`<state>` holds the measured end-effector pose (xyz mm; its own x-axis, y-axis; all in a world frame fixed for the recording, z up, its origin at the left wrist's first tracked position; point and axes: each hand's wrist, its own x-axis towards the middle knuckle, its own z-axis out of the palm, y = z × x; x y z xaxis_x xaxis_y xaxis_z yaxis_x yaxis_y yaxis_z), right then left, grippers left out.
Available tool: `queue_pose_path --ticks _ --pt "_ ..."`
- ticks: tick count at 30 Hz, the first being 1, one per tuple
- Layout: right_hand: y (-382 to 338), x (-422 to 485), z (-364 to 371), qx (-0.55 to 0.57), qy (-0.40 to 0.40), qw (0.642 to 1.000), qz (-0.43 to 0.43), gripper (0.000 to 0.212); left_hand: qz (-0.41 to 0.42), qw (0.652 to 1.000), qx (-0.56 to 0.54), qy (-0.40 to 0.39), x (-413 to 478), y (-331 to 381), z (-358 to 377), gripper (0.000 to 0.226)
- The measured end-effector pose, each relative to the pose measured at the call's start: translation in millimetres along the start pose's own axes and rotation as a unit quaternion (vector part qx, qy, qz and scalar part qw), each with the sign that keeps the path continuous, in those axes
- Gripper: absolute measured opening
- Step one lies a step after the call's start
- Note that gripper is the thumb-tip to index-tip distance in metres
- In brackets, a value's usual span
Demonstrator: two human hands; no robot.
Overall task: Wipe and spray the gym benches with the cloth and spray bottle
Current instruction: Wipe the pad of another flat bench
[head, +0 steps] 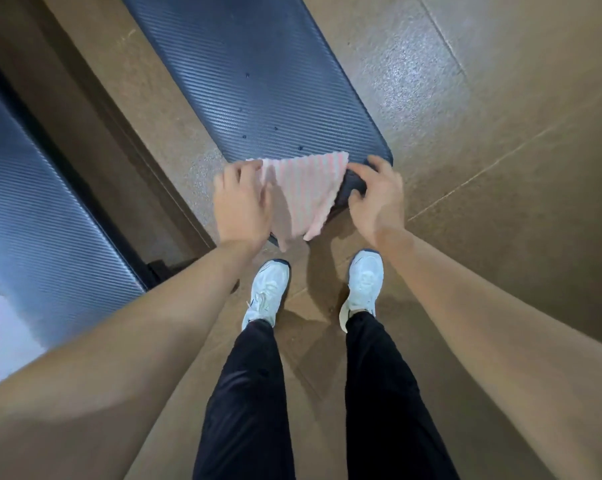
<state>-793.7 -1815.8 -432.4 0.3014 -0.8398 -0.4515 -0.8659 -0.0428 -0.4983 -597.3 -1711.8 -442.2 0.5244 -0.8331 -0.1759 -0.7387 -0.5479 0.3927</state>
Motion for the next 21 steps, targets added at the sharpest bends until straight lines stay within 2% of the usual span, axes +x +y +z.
queue_pose_path --ticks 1,3,4,6,10,14,21 --pt "6 1 -3 -0.017 0.027 0.999 -0.018 0.05 0.076 0.996 0.037 -0.027 -6 3 6 0.042" --pt "20 8 -14 -0.025 0.064 0.997 -0.025 0.051 0.212 0.965 0.108 -0.112 -8 2 17 0.055" --pt "26 14 -21 -0.02 0.065 0.998 -0.012 0.053 0.259 0.945 0.138 -0.148 -5 0 23 0.06" --pt "35 27 -33 -0.008 0.041 0.999 0.004 0.057 0.301 0.918 0.176 -0.19 4 -5 32 0.065" --pt "52 58 -28 0.055 -0.049 0.997 0.031 0.055 0.325 0.901 0.216 -0.187 14 -9 48 0.067" --pt "62 67 -35 0.178 -0.077 0.978 0.079 0.045 0.276 0.921 0.222 -0.164 8 8 64 0.074" --pt "75 74 -56 0.27 -0.155 0.946 0.091 0.066 0.246 0.941 0.191 -0.136 21 43 77 0.073"
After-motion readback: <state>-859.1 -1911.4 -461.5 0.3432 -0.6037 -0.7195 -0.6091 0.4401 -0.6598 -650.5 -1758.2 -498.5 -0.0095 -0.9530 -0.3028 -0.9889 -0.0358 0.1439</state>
